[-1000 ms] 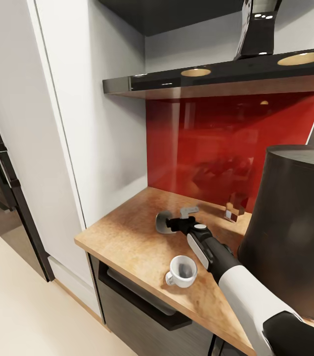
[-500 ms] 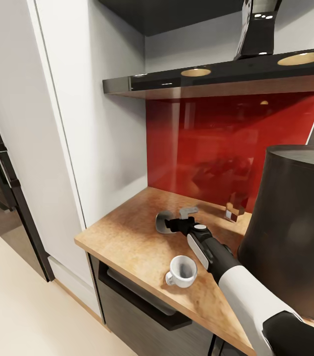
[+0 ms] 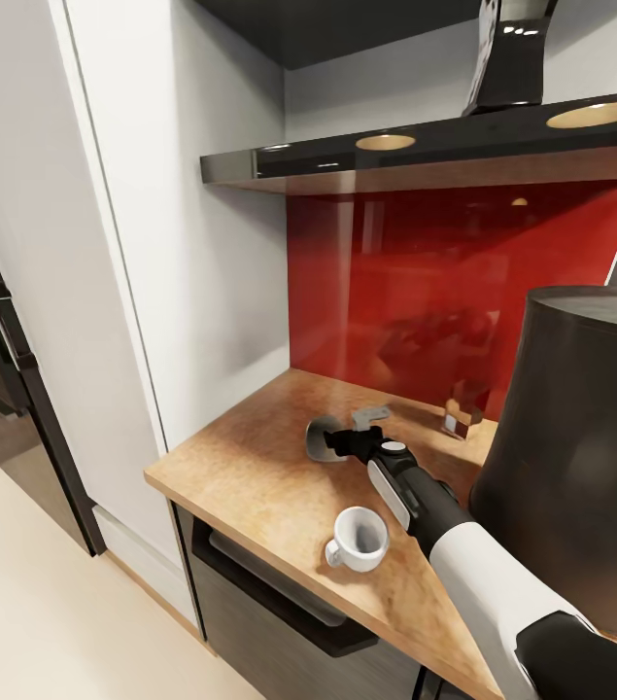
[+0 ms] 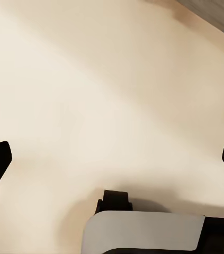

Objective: Set up a coffee station on the kitchen countertop: keep the coffee maker on the countertop, move the bottle of coffee from the kitchen shelf to the counter next to the coffee maker, place a paper coffee filter on top of the coffee maker, put the saucer next to the coffee maker with the coffee cup on the saucer, and place the electric kettle next to the coffee maker.

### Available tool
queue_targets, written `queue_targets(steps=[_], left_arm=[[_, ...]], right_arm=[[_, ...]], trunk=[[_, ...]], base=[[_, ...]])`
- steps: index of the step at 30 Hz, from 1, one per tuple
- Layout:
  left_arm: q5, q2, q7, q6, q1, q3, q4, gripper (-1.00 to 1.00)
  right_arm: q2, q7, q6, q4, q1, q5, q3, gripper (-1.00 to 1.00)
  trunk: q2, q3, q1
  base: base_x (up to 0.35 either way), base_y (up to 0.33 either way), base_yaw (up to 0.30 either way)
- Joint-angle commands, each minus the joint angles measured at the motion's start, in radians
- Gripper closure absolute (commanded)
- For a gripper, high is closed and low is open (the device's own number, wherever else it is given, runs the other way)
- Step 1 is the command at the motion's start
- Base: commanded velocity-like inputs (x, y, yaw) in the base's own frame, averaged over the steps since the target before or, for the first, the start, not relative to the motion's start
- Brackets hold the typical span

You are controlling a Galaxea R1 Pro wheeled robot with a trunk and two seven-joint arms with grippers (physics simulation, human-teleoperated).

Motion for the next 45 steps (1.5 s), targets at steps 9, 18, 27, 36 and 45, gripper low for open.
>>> queue_targets(steps=[9, 18, 27, 36, 45], left_arm=[[0.000, 0.000, 0.000, -0.001, 0.000, 0.002, -0.001, -1.00], [0.000, 0.000, -0.001, -0.001, 0.000, 0.002, -0.001, -1.00], [0.000, 0.000, -0.001, -0.001, 0.000, 0.002, -0.001, -1.00], [0.000, 0.000, -0.001, -0.001, 0.000, 0.001, -0.002, -1.00], [0.000, 0.000, -0.001, -0.001, 0.000, 0.001, -0.003, -1.00]], right_arm=[[0.000, -0.005, 0.004, -0.001, -0.001, -0.008, 0.003, -1.00], [0.000, -0.005, 0.004, 0.000, -0.001, -0.008, 0.002, -1.00], [0.000, -0.005, 0.003, 0.001, -0.001, -0.008, 0.001, -1.00], [0.000, -0.005, -0.008, 0.017, -0.001, -0.008, 0.001, -1.00], [0.001, -0.004, -0.065, 0.065, -0.001, -0.008, 0.004, -1.00]], trunk=[[-0.001, -0.001, 0.000], [-0.001, -0.001, 0.000], [-0.001, -0.001, 0.000], [-0.001, -0.001, 0.000], [-0.001, -0.001, 0.000]], base=[[0.039, 0.000, 0.000], [0.021, 0.000, 0.000], [0.001, 0.000, 0.000], [0.000, 0.000, 0.000], [0.000, 0.000, 0.000]])
